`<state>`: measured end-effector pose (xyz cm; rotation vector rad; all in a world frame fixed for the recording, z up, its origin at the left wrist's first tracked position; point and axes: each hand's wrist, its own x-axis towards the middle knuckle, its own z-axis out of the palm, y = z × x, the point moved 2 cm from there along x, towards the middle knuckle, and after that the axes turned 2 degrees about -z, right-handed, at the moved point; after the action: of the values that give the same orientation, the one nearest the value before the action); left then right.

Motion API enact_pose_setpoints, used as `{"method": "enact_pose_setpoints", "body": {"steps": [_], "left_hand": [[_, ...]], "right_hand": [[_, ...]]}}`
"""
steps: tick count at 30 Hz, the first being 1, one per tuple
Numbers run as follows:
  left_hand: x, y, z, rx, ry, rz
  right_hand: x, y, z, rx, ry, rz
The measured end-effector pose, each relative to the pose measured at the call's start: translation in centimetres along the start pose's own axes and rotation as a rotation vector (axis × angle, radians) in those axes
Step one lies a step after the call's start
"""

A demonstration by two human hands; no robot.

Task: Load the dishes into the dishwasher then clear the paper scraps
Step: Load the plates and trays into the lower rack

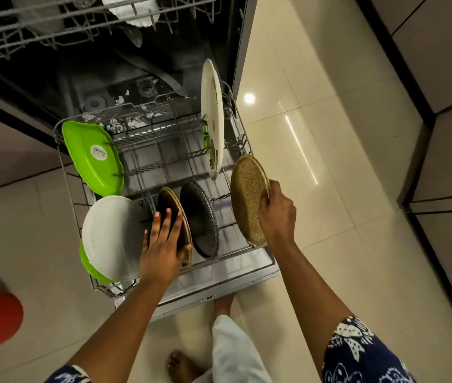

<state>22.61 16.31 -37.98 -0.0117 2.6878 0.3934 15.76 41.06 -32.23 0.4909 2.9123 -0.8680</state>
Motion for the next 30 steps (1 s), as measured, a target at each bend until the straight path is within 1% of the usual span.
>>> {"method": "enact_pose_setpoints", "body": {"steps": [6, 10, 14, 18, 23, 26, 30], "left_hand": [[0.0, -0.6, 0.6, 0.039, 0.001, 0.019], [0.0, -0.5, 0.9, 0.052, -0.006, 0.027], [0.2, -0.5, 1.2, 0.069, -0.007, 0.027], [0.2, -0.2, 1.3, 0.063, 0.007, 0.03], [0.1, -0.1, 1.1, 0.069, -0.004, 0.022], [0.1, 0.0, 1.1, 0.079, -0.02, 0.016], [0.1, 0.0, 1.0, 0.092, -0.002, 0.025]], "right_hand": [[0.7, 0.5, 2.7, -0.048, -0.12, 0.018], [1.1, 0.6, 4.2, -0.014, -0.172, 0.061], [2.0, 0.3, 5.3, -0.044, -0.275, 0.043], [3.3, 0.5, 5.7, -0.058, -0.272, 0.059], [1.9, 2.9, 6.1, -0.097, -0.361, 0.119], [0.9, 4.6, 5.8, -0.057, -0.329, 0.174], [1.4, 4.5, 5.6, -0.105, -0.311, 0.148]]}}
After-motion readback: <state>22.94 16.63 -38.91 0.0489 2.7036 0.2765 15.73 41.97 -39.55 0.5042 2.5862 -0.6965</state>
